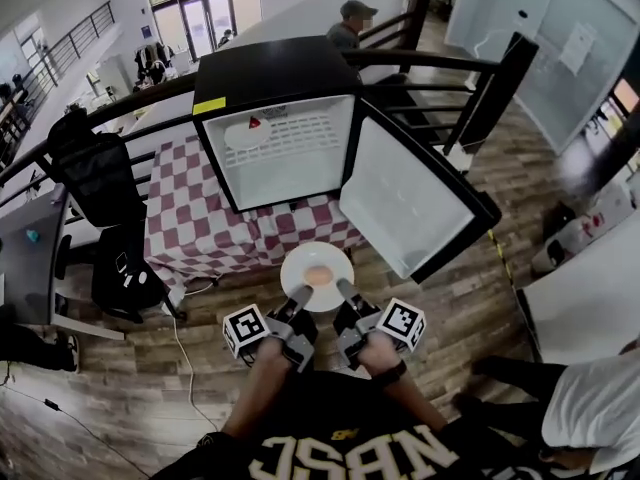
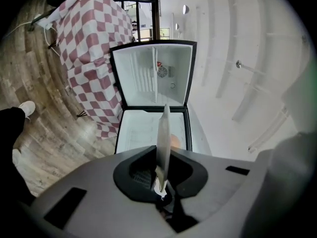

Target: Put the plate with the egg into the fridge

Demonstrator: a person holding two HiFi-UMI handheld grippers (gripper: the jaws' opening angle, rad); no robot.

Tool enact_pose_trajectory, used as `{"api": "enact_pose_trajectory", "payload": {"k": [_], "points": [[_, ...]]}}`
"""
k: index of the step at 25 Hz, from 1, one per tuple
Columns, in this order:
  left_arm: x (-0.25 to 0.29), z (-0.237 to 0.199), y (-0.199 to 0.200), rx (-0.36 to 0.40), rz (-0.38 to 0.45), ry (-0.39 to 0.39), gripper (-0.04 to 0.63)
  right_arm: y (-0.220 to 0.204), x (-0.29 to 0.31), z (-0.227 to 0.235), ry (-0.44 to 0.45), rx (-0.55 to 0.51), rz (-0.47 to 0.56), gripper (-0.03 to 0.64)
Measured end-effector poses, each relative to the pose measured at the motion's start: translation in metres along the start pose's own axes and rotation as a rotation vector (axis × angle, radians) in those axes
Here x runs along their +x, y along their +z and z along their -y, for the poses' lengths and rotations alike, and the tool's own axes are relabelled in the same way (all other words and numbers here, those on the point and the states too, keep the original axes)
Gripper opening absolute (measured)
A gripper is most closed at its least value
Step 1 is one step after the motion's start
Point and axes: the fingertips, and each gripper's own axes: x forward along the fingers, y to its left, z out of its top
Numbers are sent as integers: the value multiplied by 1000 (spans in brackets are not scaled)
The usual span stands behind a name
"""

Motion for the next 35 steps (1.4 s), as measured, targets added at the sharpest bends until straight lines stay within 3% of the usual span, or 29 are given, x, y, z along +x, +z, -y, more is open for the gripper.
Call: {"api": "enact_pose_trajectory", "payload": {"k": [5,12,18,30,35], "points": [[32,13,56,67,-27,14,40,19,49,-16,-3,-1,27,44],[58,20,113,51,-61,9,40,30,108,-22,-6,43,58,44],[71,24,161,81,-78,0,40,35,155,-35,14,41,84,44],[111,21,191,41,-106,5,40,62,194,-23,-20,89,120,44],[140,25,207,85,-86,5,40,91,214,-28,2,76,115,44]]}}
